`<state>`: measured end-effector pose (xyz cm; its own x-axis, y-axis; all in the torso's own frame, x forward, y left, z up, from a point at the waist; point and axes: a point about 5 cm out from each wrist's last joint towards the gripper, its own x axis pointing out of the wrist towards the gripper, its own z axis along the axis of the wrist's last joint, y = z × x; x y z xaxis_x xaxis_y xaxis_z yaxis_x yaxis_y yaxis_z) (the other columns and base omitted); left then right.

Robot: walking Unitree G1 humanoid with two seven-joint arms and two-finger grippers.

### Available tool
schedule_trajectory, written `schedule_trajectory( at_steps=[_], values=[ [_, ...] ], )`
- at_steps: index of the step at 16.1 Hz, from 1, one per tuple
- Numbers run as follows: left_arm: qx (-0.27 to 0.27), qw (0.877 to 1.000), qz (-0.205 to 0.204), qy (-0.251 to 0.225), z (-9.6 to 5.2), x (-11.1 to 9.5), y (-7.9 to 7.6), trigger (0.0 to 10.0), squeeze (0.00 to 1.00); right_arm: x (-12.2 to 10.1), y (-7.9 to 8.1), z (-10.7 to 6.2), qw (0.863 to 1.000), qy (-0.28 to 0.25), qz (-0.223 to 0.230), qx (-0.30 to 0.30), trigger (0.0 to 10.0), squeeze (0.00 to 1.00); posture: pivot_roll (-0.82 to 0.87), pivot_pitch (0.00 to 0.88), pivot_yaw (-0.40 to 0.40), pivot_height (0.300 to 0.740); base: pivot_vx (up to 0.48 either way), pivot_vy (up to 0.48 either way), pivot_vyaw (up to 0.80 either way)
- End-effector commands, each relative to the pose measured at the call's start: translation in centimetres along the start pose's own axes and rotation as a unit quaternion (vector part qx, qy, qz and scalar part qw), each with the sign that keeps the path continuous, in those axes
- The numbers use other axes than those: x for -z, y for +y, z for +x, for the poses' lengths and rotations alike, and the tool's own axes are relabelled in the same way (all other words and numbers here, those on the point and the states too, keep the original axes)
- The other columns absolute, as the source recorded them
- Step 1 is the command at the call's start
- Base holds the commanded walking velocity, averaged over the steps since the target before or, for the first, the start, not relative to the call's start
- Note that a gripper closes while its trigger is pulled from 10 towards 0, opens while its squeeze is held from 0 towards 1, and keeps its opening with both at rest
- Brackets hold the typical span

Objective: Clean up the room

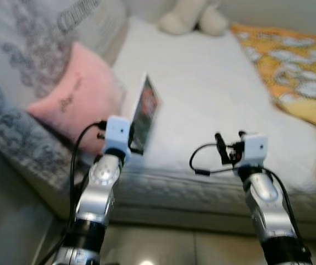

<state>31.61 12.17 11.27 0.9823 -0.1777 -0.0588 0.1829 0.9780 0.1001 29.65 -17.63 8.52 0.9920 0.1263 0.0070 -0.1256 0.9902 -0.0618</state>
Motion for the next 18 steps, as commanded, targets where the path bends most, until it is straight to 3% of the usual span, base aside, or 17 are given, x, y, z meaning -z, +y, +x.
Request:
schedule_trajectory(
  at_steps=[1, 6, 7, 9, 10, 12, 13, 15, 16, 18],
  values=[
    [0.003, 1.000, 0.000, -0.031, 0.5, -1.4, 0.1, 10.0, 0.00, 0.0, 0.4, 0.0, 1.000, -0.001, 0.002, -0.007, 10.0, 0.00, -0.01, 0.000, -0.042, 0.740, 0.480, 0.000, 0.00],
    [0.049, 0.998, -0.028, -0.034, 2.5, -2.7, -2.0, 10.0, 0.00, 0.0, 0.3, -0.2, 1.000, -0.001, 0.001, -0.006, 10.0, 0.00, -0.04, 0.000, -0.039, 0.740, 0.480, 0.000, 0.00],
    [0.050, 0.995, -0.083, 0.021, 4.3, -2.4, -2.3, 10.0, 0.00, 0.0, 0.2, -0.6, 1.000, 0.001, -0.001, -0.005, 10.0, 0.00, -0.06, 0.000, -0.043, 0.740, 0.000, 0.000, 0.00],
    [0.034, 0.986, -0.153, 0.057, 5.9, -2.3, -1.5, 10.0, 0.00, 0.0, 0.0, -1.2, 1.000, 0.003, -0.006, -0.005, 10.0, 0.00, -0.09, 0.000, -0.049, 0.740, 0.000, 0.000, 0.00],
    [0.030, 0.975, -0.206, 0.084, 6.3, -1.6, -1.2, 10.0, 0.00, 0.1, -0.2, -1.7, 1.000, 0.008, -0.009, -0.005, 10.0, 0.00, -0.10, 0.000, -0.057, 0.740, 0.000, 0.000, 0.00],
    [0.010, 0.936, -0.302, 0.179, 5.6, 2.1, -1.6, 10.0, 0.00, 0.3, -0.5, -2.5, 1.000, 0.019, -0.014, -0.008, 10.0, 0.00, -0.13, 0.001, -0.074, 0.740, 0.000, 0.000, 0.00],
    [-0.015, 0.925, -0.315, 0.214, 4.8, 4.0, -1.7, 10.0, 0.00, 0.2, -0.5, -2.8, 0.999, 0.022, -0.019, -0.014, 10.0, 0.00, -0.15, 0.009, -0.079, 0.740, 0.000, 0.000, 0.00],
    [-0.032, 0.896, -0.364, 0.250, 3.8, 5.8, -2.5, 10.0, 0.00, 0.0, -0.7, -3.4, 0.999, 0.024, -0.025, -0.018, 10.0, 0.00, -0.17, 0.019, -0.086, 0.740, 0.000, 0.000, 0.00],
    [-0.040, 0.886, -0.381, 0.260, 3.5, 6.3, -2.7, 10.0, 0.00, 0.0, -0.8, -3.7, 0.999, 0.027, -0.027, -0.018, 10.0, 0.00, -0.17, 0.017, -0.087, 0.740, 0.000, 0.000, 0.00],
    [-0.038, 0.886, -0.384, 0.257, 3.4, 6.4, -2.8, 10.0, 0.00, 0.0, -0.8, -3.7, 0.999, 0.030, -0.029, -0.018, 10.0, 0.00, -0.17, 0.010, -0.082, 0.740, 0.000, 0.000, 0.00]
  ],
)
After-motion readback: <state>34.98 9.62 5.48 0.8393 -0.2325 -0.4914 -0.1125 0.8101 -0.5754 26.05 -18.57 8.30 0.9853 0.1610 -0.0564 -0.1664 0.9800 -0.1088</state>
